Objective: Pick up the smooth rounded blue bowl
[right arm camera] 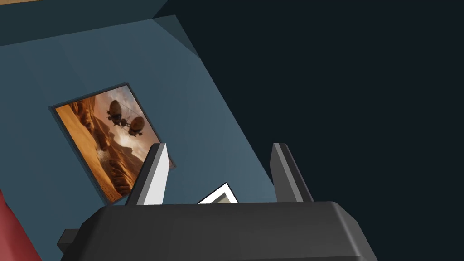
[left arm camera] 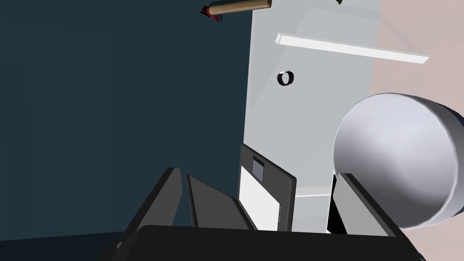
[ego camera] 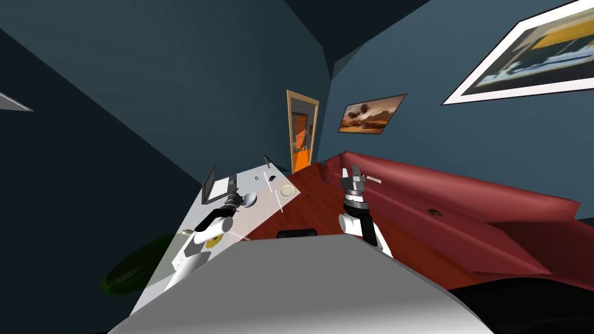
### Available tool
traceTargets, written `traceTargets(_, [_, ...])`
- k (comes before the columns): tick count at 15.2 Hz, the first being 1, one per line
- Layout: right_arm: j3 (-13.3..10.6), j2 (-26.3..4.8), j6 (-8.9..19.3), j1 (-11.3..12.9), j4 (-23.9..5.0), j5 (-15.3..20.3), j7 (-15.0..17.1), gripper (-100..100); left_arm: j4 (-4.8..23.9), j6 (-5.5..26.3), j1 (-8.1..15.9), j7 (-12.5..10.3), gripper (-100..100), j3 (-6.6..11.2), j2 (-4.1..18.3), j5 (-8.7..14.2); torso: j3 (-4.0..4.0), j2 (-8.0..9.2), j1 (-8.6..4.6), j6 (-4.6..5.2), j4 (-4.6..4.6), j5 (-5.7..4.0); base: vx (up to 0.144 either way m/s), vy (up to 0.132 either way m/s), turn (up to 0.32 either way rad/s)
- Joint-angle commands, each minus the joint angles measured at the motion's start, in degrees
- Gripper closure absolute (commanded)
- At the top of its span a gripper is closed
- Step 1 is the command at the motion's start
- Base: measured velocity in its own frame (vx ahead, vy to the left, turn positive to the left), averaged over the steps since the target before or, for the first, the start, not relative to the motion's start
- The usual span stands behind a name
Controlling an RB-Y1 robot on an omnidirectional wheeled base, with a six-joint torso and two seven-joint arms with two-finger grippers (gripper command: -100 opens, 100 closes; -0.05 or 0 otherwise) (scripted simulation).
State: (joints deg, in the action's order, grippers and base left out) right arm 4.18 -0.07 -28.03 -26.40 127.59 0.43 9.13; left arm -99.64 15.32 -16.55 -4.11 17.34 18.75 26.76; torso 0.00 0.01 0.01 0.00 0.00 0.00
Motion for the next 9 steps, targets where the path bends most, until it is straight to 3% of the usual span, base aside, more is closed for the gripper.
traceTargets(1, [0.0, 0.0, 0.0, 0.0, 0.0, 0.0, 0.0, 0, 2.83, 2.86, 0.92, -0.52, -100, 1.18, 0.66, 1.34, 0.0, 0.0, 0.0, 0.0, 0.0, 0.0, 0.003, -0.006, -0.156])
traceTargets(3, [0.0, 0.0, 0.0, 0.0, 0.0, 0.0, 0.0, 0, 2.83, 4.28, 0.92, -0.52, -100, 1.18, 0.66, 1.34, 0.0, 0.0, 0.01, 0.02, 0.0, 0.0, 0.002, -0.002, -0.12])
traceTargets(4, [0.0, 0.0, 0.0, 0.0, 0.0, 0.0, 0.0, 0, 5.3, 5.8, 1.61, -1.04, -100, 2.11, 1.43, 2.51, 0.0, 0.0, 0.01, 0.0, 0.0, 0.0, 0.003, -0.006, -0.19])
traceTargets(8, [0.0, 0.0, 0.0, 0.01, 0.0, 0.0, 0.0, 0, 7.79, 10.85, 2.28, -1.61, -100, 2.98, 2.29, 3.62, -0.01, -0.02, 0.01, 0.03, -0.01, 0.01, 0.005, -0.001, -0.176])
traceTargets(9, [0.0, 0.0, 0.0, 0.0, 0.0, 0.0, 0.0, 0, 10.01, 12.54, 2.95, -2.22, -100, 3.79, 3.25, 4.66, -0.01, -0.01, 0.02, -0.01, -0.01, 0.01, 0.005, -0.001, -0.139])
